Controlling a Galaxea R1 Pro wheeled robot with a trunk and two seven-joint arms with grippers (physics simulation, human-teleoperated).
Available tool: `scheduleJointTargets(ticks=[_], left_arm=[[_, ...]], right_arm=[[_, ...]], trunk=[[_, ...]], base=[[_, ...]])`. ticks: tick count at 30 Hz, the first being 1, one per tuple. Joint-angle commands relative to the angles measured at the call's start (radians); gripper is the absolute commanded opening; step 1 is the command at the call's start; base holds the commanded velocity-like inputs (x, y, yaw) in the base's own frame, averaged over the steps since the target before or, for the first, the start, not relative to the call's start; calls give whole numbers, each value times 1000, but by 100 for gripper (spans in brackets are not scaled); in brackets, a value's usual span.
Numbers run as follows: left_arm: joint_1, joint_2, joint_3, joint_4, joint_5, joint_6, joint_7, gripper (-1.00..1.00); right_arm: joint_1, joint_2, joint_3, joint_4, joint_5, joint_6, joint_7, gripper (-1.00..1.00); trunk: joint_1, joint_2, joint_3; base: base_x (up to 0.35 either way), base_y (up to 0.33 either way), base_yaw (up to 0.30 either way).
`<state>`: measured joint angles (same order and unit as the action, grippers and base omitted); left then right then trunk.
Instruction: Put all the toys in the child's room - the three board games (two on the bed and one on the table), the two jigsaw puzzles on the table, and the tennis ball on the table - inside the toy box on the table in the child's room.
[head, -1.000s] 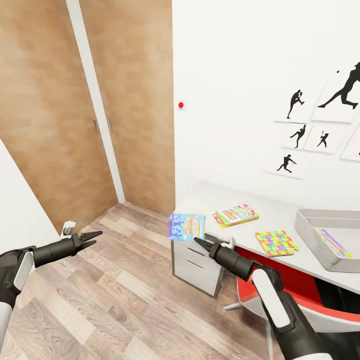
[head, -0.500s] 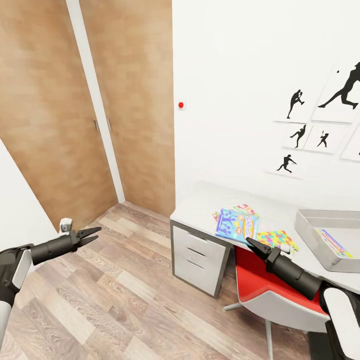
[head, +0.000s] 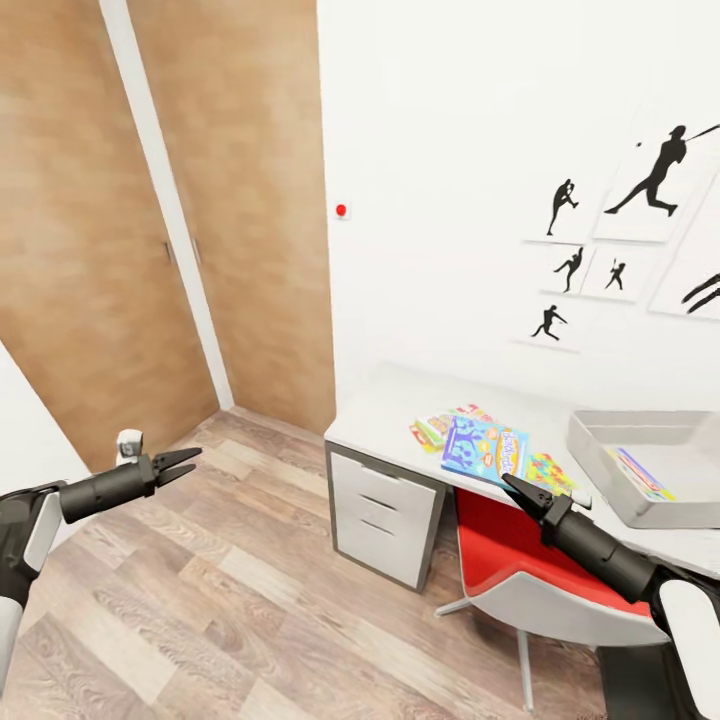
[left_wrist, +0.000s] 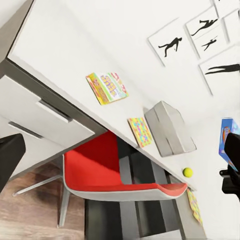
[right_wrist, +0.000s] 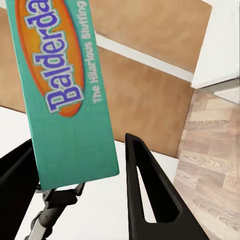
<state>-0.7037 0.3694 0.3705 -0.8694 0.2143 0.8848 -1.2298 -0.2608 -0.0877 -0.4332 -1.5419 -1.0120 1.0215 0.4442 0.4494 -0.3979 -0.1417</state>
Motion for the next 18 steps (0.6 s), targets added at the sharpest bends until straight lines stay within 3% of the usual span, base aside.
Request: scheduleJointTargets(ticks=[1,18], left_arm=[[0,0,0,0,2,7,-1,100],[0,-1,-4,0,0,2,0,100]], right_arm=[[-1,1,-1,0,6,5,9,-100],[-1,2,-1,2,9,-3,11,-100]], trunk=[[1,-2,-2],[1,-2,-9]], base=[[0,0,-266],[0,0,-271]])
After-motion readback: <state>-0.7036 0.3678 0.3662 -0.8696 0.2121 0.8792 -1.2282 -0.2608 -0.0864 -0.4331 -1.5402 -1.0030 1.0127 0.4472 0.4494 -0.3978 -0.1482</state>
